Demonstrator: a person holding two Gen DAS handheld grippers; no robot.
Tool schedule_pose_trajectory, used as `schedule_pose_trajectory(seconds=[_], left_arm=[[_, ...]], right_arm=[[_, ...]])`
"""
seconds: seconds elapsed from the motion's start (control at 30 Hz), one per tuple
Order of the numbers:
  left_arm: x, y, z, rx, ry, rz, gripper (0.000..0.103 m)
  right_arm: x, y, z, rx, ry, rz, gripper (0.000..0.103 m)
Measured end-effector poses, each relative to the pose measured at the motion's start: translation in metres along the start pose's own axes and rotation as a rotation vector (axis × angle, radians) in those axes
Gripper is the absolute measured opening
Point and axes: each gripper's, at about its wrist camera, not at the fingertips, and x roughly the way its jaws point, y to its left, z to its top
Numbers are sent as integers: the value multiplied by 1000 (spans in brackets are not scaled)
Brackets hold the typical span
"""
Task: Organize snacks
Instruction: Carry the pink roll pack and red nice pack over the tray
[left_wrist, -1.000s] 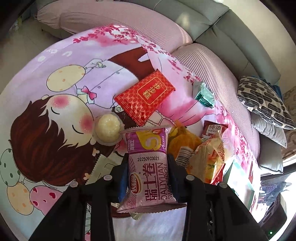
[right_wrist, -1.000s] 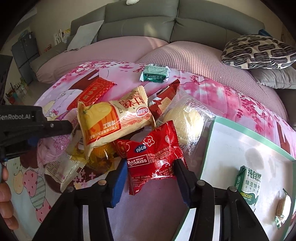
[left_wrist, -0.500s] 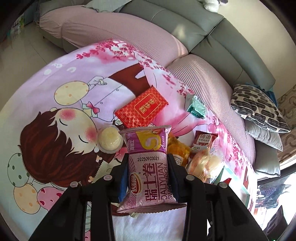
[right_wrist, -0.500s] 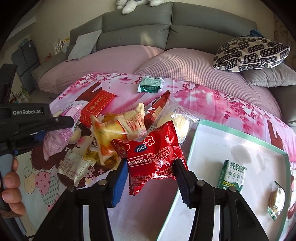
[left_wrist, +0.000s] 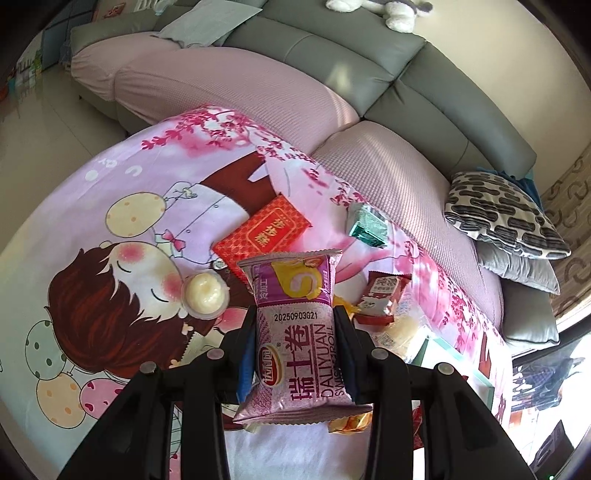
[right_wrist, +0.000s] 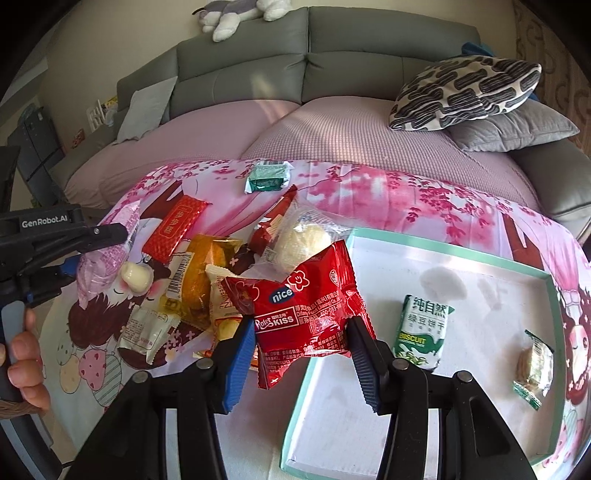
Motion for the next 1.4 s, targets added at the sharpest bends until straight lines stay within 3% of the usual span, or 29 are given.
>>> schedule_pose_trajectory(seconds=[0.43,0.93,1.17,1.4], left_arm=[[7,-63,-22,169,34,-51,40],[19,-163,-90,507,123,-130,40],[34,-175,-95,537,128,-113,40],[52,-194,-96,614,59,-92,40]], right_arm=[[-16,-81,-1,181,-18,-122,53],[-55,-186,-21,441,-72,-260,53],[-57,-197,-24,473,-79,-250,53],[-46,-192,-19,440,-86,-237,54]])
